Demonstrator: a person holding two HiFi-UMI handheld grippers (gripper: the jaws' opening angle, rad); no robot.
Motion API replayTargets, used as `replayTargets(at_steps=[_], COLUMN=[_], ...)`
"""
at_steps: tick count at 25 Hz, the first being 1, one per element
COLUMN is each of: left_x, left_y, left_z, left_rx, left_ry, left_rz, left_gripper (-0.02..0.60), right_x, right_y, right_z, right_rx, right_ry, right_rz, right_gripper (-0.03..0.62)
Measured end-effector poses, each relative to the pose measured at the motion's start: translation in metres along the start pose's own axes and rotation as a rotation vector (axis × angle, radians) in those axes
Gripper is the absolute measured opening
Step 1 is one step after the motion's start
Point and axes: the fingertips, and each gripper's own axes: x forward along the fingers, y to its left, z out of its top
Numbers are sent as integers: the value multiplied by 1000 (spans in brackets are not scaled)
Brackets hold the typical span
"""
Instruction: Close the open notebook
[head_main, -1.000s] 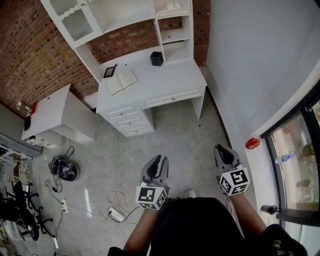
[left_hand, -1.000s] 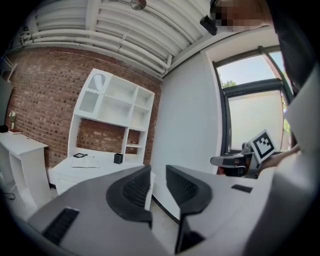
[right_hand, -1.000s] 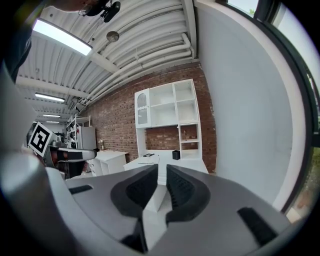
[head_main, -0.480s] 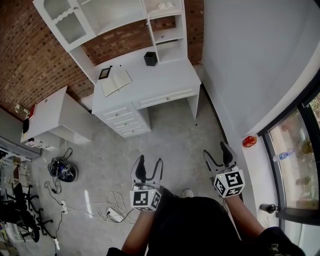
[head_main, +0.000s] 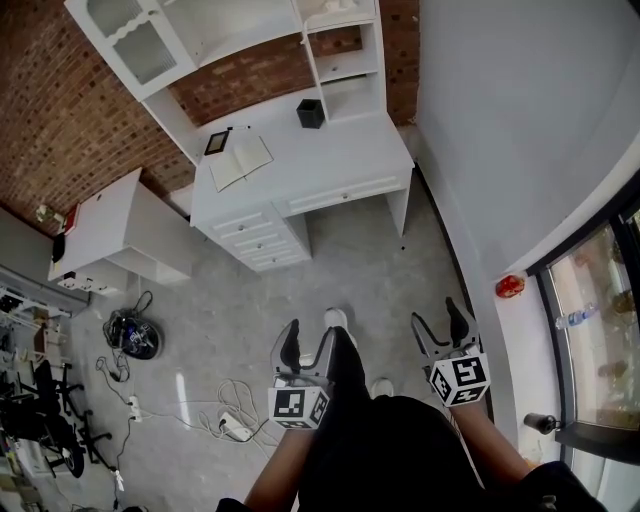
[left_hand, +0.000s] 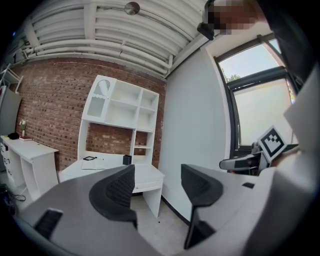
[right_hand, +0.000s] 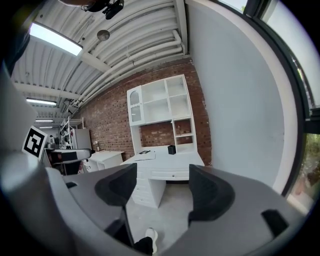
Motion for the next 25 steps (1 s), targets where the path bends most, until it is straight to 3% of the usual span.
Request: replayTargets(at_steps=[8,13,21,25], left_x=[52,94,179,215], left_y=[38,87,179,219], left_z=[1,8,32,55], left_rx=[-2,-6,-55,-111], left_ry=[20,12,4,-12], left_rz=[-13,1,38,30], left_gripper=[268,268,268,268], right_x=[68,129,246,299], right_y=[3,4,5,2], right_z=[2,13,61,88], right_rx=[11,-10,-67,-27], right_ry=[56,82,109,123], right_rz=[39,42,52,8], right_gripper=[308,308,308,308])
